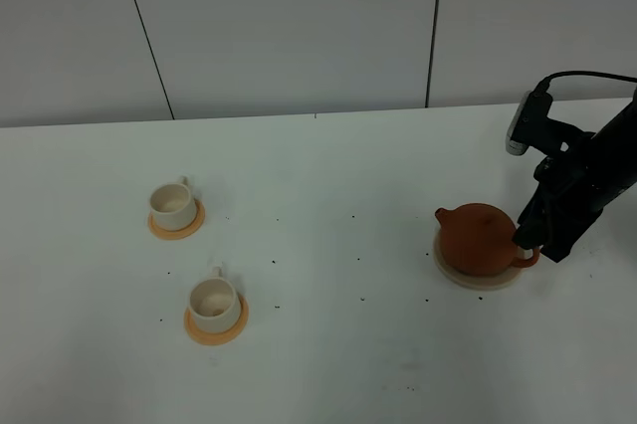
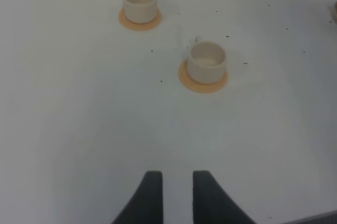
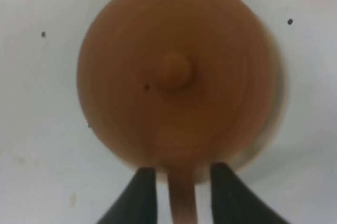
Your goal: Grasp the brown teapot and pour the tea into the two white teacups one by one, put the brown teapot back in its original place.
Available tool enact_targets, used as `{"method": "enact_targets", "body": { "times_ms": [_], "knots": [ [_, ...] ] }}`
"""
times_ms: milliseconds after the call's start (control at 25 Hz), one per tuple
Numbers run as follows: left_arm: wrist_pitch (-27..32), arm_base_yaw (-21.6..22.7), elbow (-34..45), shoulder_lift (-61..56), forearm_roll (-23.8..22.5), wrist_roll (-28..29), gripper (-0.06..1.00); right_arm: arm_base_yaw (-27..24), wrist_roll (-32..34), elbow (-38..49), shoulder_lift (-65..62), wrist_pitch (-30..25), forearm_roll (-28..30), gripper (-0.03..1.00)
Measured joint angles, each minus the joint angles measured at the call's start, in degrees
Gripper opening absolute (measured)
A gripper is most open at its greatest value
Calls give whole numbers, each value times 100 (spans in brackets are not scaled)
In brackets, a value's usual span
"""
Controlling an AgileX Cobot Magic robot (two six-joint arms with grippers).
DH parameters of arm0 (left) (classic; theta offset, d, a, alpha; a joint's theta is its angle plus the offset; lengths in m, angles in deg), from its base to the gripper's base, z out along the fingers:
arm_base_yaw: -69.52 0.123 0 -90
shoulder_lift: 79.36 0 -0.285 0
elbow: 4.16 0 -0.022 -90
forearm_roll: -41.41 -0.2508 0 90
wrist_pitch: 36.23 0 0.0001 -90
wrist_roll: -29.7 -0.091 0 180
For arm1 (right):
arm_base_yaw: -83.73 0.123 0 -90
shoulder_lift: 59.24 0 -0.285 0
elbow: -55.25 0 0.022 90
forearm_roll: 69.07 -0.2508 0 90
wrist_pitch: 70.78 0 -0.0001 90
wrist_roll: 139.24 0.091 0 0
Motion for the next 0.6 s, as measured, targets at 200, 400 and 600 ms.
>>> {"method": "enact_targets", "body": {
  "times_ms": [200,400,600],
  "knots": [
    [0,0,0,0,0,0,22,0,6,0,0,13,7,34],
    [0,0,0,0,0,0,22,0,6,0,-4,25,124,32],
    [0,0,0,0,0,0,22,106,408,-7,-4,-9,651,28]
  ]
}}
